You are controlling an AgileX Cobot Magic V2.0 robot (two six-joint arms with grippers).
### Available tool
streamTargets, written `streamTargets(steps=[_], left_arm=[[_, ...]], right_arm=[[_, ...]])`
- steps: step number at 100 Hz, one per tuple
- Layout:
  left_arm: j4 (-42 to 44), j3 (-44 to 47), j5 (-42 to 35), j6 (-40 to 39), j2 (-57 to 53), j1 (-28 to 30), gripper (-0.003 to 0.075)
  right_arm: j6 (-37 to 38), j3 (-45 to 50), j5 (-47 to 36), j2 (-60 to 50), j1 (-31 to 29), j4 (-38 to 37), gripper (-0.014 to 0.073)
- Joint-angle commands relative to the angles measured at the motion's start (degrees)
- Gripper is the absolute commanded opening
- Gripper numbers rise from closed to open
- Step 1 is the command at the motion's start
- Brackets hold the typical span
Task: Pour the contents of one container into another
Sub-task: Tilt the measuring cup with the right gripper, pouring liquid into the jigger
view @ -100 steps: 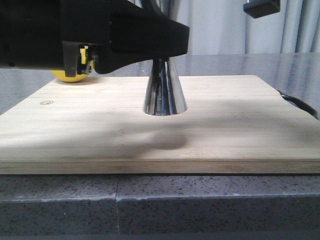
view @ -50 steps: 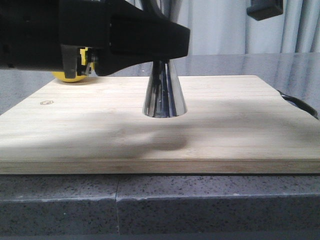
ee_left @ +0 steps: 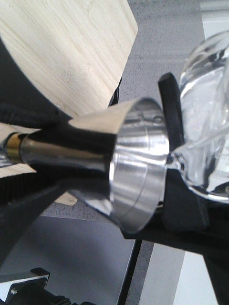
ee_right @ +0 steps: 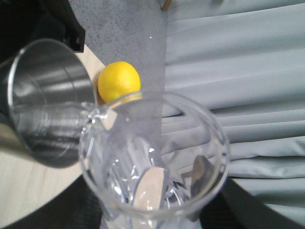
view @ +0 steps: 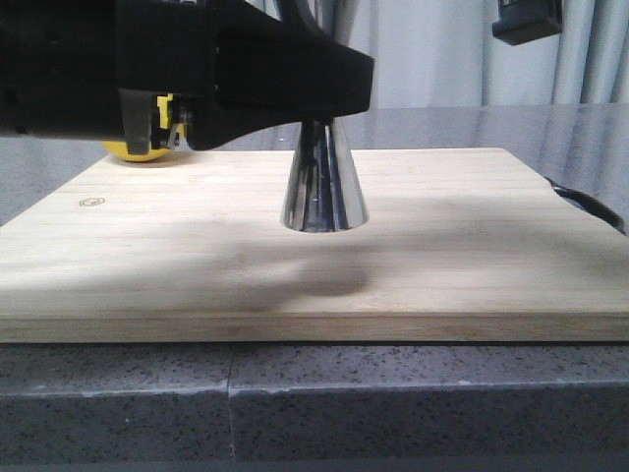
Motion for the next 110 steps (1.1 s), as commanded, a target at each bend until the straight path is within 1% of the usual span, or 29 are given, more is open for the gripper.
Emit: streamTargets(steps=[1,52,82,100,110], left_arm=[[-2.3,-1.7,-3.9,-0.4,-2.1,0.0,0.0188],[-2.2,-1.7,-3.9,-0.4,-2.1,0.0,0.0188],[-2.2,-1.7,-3.9,-0.4,-2.1,0.0,0.0188],[-2.2,-1.7,-3.9,-0.4,-2.1,0.0,0.0188],[-2.2,-1.7,-3.9,-0.4,-2.1,0.0,0.0188]], right_arm=[[-0.2,-2.1,0.4,-1.1,0.2,0.4,0.0234],[-0.2,-3.6,0.9,-1.1,0.2,-0.1,0.0234],[-0.2,-3.8,0.9,-1.1,0.2,-1.7,0.0234],[-0.2,-3.8,1.0,-1.1,0.2,-4.4,0.0234],[-0.2,-3.8,1.1,-1.1,0.2,-4.7,0.0234]])
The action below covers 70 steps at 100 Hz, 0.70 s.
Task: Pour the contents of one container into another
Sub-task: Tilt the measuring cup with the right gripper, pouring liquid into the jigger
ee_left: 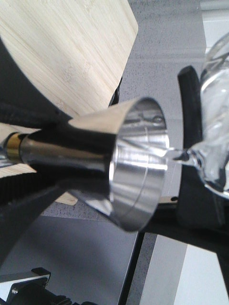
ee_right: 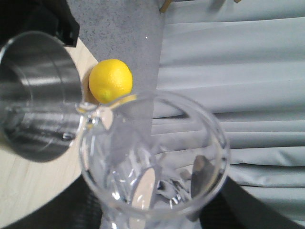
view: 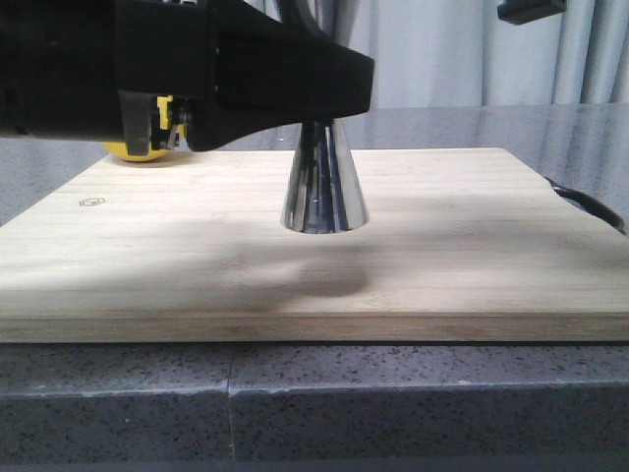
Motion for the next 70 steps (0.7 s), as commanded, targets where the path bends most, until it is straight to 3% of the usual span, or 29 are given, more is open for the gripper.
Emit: streamTargets(steps=[1,70], left_arm=[[-2.3,-1.7,-3.9,-0.4,-2.1,0.0,0.0188],[-2.3,-1.7,-3.9,-0.4,-2.1,0.0,0.0188]], right_arm=[[-0.2,-2.2,1.1,-1.1,0.2,0.1,0.0234],[-0.2,-2.2,1.6,-1.1,0.2,-2.9,0.0234]])
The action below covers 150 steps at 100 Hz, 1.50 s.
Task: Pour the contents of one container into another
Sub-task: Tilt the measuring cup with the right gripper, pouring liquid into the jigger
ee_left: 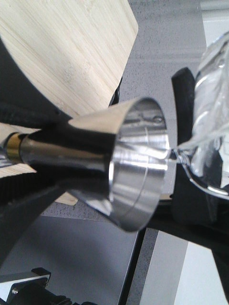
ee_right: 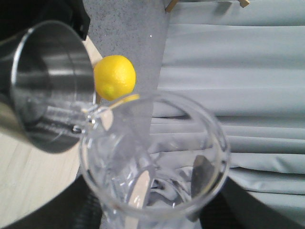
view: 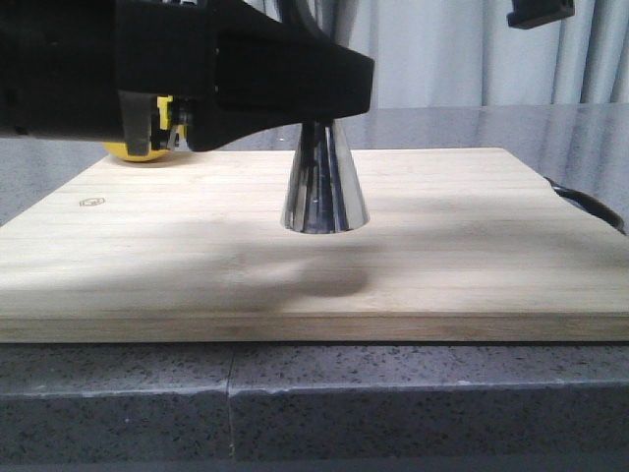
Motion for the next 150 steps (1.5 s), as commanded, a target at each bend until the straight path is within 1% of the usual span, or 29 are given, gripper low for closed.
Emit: streamTargets(steps=[1,113,127,150], left_arm=[[-2.3,-1.7,-3.9,-0.4,-2.1,0.0,0.0188],[-2.3,-1.7,-3.8,-0.4,-1.9,0.0,0.0188],[-2.3,-1.7,-3.8,-0.4,-1.9,0.0,0.0188],[-2.1,-1.7,-3.7,-0.4,-1.9,0.0,0.0188]], right_arm=[[-0.2,-2.2,1.6,-1.1,0.2,0.6,0.0234],[-0.2,-2.3,2.0,-1.1,0.2,-0.8,0.0234],[-0.2,-2.3,2.0,-1.1,0.2,-2.2,0.0234],[-0.2,-2.3,2.0,-1.1,0.2,-2.4,0.0234]])
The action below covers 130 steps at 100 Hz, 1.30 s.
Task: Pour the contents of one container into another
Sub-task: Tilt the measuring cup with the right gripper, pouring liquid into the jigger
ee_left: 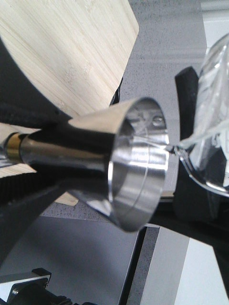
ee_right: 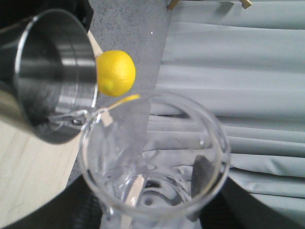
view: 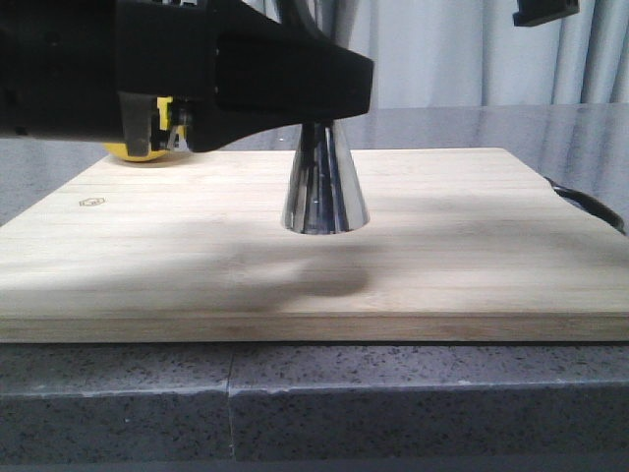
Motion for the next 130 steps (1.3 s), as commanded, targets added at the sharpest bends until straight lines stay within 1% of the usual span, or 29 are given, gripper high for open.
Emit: streamTargets(steps=[1,87,130], left_arm=[[-2.2,-1.7,-3.8,-0.4,-1.9,0.0,0.0188],[-1.9,-1.7,-3.5,-0.4,-1.8,0.0,0.0188],[-1.9,-1.7,-3.5,-0.4,-1.8,0.0,0.0188]], right_arm=[[-0.2,-2.0,1.5,-1.1,0.2,0.2,0.0234],[-0.2,-2.0,1.5,-1.1,0.2,-1.5,0.0234],[-0.2,-2.0,0.0,-1.1,0.2,-2.4,0.0234]])
